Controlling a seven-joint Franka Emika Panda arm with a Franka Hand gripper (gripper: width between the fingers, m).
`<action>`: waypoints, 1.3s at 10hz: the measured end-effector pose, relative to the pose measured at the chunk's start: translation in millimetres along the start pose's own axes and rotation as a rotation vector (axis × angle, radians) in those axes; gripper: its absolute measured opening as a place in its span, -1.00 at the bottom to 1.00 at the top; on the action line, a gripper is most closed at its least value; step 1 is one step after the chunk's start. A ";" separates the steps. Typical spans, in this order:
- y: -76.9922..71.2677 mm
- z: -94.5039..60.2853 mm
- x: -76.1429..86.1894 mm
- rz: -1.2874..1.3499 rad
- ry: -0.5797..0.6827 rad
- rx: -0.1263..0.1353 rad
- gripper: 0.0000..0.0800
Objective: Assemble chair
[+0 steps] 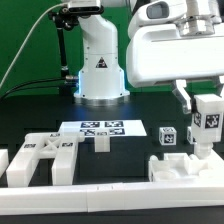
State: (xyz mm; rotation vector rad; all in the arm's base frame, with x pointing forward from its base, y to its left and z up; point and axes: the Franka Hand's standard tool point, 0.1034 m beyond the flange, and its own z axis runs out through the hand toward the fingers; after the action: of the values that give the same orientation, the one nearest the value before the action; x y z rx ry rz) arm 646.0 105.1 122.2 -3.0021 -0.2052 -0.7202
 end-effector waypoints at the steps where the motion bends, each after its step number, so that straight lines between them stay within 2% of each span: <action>1: -1.2 6.7 -1.0 0.001 0.006 0.000 -0.29; 3: -12.4 15.6 -8.6 -0.004 0.010 0.007 -0.29; 7: -8.9 22.0 -14.1 0.002 -0.002 0.004 -0.29; 11: -15.6 32.4 -27.0 -0.006 -0.025 0.008 -0.29; 13: -15.4 35.2 -28.5 -0.007 -0.019 0.007 -0.29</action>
Offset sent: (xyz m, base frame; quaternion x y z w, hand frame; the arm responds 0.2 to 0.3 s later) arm -0.0047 0.0041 -0.0059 -0.0013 0.0132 0.0062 0.9999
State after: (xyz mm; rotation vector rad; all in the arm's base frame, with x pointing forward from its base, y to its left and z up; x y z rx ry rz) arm 634.5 119.6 78.1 -3.0042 -0.2183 -0.6898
